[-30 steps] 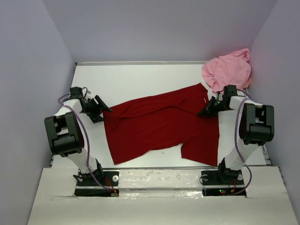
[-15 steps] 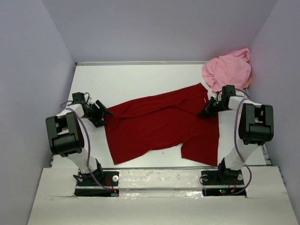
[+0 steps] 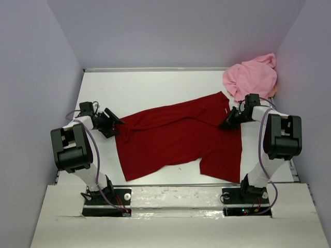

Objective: Fold and stack the t-shirts
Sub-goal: Fold the flattened tshirt in 1/3 of the way

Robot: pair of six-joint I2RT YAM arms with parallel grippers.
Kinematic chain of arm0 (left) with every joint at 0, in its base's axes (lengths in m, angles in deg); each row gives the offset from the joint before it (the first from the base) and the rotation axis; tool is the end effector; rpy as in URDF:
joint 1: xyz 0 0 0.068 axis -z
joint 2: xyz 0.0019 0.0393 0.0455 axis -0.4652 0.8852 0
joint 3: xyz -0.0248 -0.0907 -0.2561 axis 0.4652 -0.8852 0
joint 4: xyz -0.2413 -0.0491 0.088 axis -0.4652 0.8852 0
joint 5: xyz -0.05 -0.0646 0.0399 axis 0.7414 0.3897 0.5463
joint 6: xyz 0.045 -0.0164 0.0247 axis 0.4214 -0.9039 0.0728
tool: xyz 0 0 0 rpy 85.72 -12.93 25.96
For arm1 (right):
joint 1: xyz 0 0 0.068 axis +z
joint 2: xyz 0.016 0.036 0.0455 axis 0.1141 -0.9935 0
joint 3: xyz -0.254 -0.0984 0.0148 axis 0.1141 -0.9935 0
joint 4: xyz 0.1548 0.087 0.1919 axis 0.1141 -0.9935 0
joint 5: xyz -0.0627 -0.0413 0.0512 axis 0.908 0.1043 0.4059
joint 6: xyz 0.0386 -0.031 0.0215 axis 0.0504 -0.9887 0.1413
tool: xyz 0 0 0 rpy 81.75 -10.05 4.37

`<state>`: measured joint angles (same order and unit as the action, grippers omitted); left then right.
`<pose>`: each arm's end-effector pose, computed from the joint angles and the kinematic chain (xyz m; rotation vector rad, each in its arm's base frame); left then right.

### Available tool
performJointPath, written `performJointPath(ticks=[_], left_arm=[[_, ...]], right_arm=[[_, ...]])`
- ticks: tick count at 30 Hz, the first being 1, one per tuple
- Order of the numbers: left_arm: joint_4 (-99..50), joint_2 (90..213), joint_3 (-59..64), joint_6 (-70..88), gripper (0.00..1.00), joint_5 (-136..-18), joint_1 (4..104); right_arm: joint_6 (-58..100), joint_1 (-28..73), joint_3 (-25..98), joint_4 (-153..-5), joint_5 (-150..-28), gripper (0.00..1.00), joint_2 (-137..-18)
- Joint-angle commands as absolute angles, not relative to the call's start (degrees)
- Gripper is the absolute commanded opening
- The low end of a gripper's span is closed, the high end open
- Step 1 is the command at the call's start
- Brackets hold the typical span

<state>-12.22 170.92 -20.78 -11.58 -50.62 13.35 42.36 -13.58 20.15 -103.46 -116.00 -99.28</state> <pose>0.3090 0.0585 0.1563 -0.7704 2.4061 -0.8850 0.3339 -0.0206 0.1505 0.6770 2.6605 0.9419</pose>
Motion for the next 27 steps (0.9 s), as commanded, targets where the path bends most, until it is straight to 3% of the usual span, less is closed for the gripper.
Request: performJointPath(ticks=[1,27], left_arm=[[-14.0,170.07,-20.41,-12.27,0.75,-50.3,13.05],[-11.37,170.77,-13.72,-12.18,0.75,-49.77,12.34]], right_arm=[[42.0,-13.06,19.82,-101.91,-115.29,0.0,-99.79],[42.08,-10.86,15.95,-101.82,-108.97,0.0,-102.25]])
